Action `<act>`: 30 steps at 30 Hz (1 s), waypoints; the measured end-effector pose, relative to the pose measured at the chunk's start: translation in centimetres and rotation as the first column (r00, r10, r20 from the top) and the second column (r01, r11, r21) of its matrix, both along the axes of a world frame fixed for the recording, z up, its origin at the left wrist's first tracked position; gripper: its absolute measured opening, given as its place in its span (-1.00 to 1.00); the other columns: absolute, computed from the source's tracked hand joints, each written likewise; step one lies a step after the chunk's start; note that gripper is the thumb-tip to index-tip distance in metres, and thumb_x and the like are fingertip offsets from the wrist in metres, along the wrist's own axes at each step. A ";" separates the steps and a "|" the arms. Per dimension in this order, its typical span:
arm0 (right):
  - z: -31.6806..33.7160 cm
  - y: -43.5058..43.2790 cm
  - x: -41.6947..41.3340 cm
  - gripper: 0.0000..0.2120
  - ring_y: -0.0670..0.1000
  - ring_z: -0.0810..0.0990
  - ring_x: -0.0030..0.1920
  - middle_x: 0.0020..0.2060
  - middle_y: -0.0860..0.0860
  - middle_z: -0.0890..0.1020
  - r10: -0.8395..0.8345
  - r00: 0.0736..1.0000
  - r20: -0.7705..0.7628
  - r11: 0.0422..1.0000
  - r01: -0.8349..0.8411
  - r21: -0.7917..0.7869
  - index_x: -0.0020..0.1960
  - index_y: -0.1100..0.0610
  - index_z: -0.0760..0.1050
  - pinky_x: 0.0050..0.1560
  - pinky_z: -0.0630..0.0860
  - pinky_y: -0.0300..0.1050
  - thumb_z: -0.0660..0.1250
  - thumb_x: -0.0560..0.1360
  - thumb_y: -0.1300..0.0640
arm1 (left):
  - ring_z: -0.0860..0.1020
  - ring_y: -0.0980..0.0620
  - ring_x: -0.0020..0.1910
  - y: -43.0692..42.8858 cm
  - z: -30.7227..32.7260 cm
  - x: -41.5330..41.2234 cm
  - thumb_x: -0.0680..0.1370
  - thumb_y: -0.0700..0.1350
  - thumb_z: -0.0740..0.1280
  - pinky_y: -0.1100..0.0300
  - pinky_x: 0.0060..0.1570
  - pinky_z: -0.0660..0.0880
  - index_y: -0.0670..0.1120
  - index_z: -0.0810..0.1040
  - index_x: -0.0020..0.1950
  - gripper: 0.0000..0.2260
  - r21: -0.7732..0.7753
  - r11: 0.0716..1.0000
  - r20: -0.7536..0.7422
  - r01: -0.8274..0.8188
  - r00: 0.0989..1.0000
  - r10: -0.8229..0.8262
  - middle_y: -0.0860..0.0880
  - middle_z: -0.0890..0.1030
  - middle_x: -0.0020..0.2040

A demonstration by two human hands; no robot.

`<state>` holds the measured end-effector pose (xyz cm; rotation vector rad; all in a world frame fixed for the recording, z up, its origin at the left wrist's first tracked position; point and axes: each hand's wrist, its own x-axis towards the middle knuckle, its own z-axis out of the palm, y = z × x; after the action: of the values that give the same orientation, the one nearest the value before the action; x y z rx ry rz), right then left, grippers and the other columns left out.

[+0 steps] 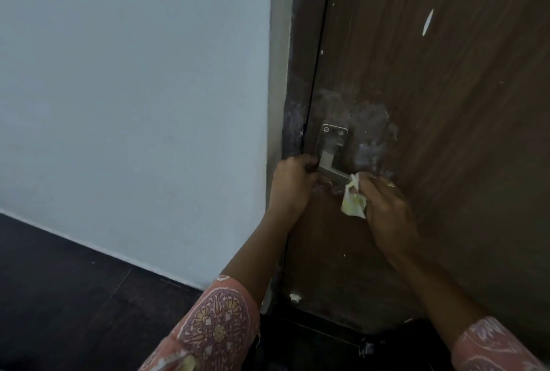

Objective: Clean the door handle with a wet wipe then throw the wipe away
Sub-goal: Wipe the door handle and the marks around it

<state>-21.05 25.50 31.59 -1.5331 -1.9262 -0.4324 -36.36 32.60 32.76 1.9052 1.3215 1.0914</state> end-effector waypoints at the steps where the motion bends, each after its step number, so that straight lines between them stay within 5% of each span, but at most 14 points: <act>1: 0.0 -0.3 0.3 -0.73 0.21 0.61 -0.10 -0.07 0.21 0.64 -0.006 1.000 -0.016 1.000 0.006 -0.005 0.04 0.33 0.54 -0.12 0.58 0.02 0.18 0.44 0.22 | 0.59 -0.03 -0.05 0.0 0.0 0.0 0.44 -0.28 0.38 0.12 0.01 0.55 -0.17 0.61 0.05 -0.80 -0.007 1.000 0.008 -0.001 1.000 0.001 -0.12 0.65 -0.01; 5: 0.5 -0.5 0.5 -0.65 0.22 0.62 -0.13 -0.12 0.24 0.63 -0.011 0.999 -0.030 0.999 0.010 -0.038 0.01 0.35 0.54 -0.17 0.60 0.06 0.10 0.41 0.18 | 0.59 -0.03 -0.04 0.2 0.0 0.0 0.45 -0.27 0.38 0.16 0.01 0.53 -0.18 0.59 0.08 -0.79 -0.028 1.000 0.009 -0.003 1.000 0.003 -0.13 0.64 0.01; 12: -0.8 -0.5 1.9 -0.72 0.12 0.58 -0.14 -0.14 0.14 0.61 -0.019 0.990 -0.142 0.999 0.012 -0.045 0.01 0.26 0.53 -0.11 0.42 -0.19 0.17 0.44 0.12 | 0.59 -0.02 -0.01 0.3 -0.1 0.0 0.44 -0.27 0.39 0.10 0.06 0.55 -0.18 0.59 0.10 -0.77 -0.050 0.999 0.016 0.007 1.000 -0.006 -0.12 0.64 0.03; 18: 0.1 1.6 -1.7 -0.78 0.17 0.61 -0.10 -0.09 0.19 0.65 -0.012 0.998 0.060 0.998 0.008 0.066 0.01 0.30 0.55 -0.05 0.36 -0.14 0.29 0.38 0.30 | 0.59 -0.05 -0.02 0.3 0.3 -0.1 0.45 -0.28 0.37 0.08 0.03 0.54 -0.18 0.59 0.08 -0.79 -0.038 0.999 -0.032 0.014 0.999 -0.015 -0.13 0.64 0.01; 25: 0.5 3.2 -3.5 -0.86 0.14 0.57 -0.12 -0.12 0.18 0.63 -0.005 0.989 0.150 0.993 -0.013 0.119 -0.11 0.24 0.52 -0.06 0.37 -0.13 0.21 0.41 0.31 | 0.58 -0.05 -0.07 0.1 0.5 -0.1 0.48 -0.25 0.35 0.18 -0.05 0.50 -0.19 0.58 0.04 -0.85 -0.017 0.999 -0.070 0.045 0.996 -0.046 -0.15 0.64 -0.03; 30: 1.9 2.9 -4.8 -0.74 0.14 0.60 -0.17 -0.16 0.17 0.64 0.020 1.000 -0.017 1.000 -0.020 -0.003 -0.11 0.27 0.56 -0.14 0.49 -0.14 0.12 0.37 0.25 | 0.58 -0.06 -0.07 -0.2 0.4 -0.3 0.50 -0.28 0.31 0.29 -0.12 0.42 -0.23 0.56 0.05 -0.85 0.020 0.998 -0.071 0.064 0.995 -0.062 -0.18 0.63 -0.03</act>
<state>-25.87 28.35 33.53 -1.5136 -1.9283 -0.4071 -36.64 32.42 33.13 2.0049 1.2830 1.0198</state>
